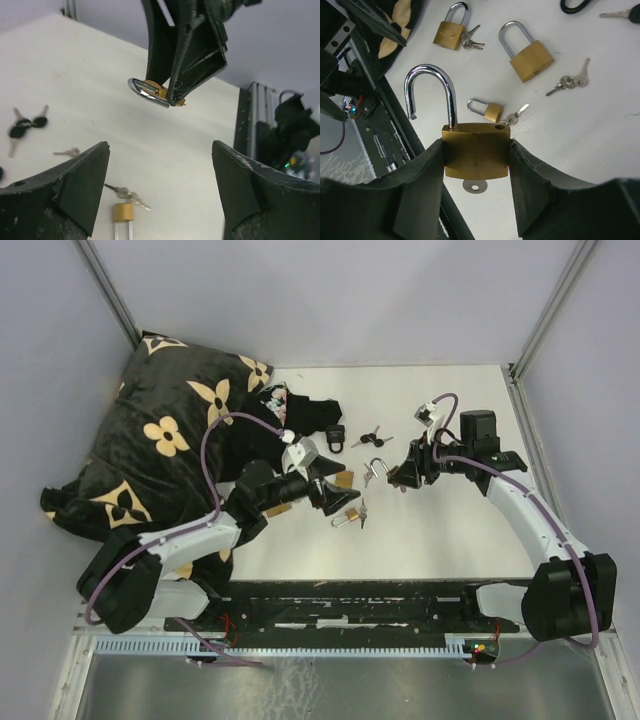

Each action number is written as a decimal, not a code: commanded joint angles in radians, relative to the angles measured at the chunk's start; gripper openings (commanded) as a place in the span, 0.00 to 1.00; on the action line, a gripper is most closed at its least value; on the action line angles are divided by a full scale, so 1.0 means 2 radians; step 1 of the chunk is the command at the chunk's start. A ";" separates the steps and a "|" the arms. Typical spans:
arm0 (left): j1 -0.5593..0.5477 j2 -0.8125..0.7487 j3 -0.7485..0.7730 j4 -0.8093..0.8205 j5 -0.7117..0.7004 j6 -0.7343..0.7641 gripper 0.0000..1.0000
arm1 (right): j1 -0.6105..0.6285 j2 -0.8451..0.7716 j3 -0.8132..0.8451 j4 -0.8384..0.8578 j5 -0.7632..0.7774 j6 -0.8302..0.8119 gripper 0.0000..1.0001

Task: Lock with the key
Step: Pick up the lock from the center of the board, then lock the lock.

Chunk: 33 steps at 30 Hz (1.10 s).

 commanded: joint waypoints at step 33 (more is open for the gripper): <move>-0.131 -0.152 -0.042 -0.183 -0.064 0.581 0.77 | 0.151 0.064 0.079 -0.191 -0.127 -0.150 0.15</move>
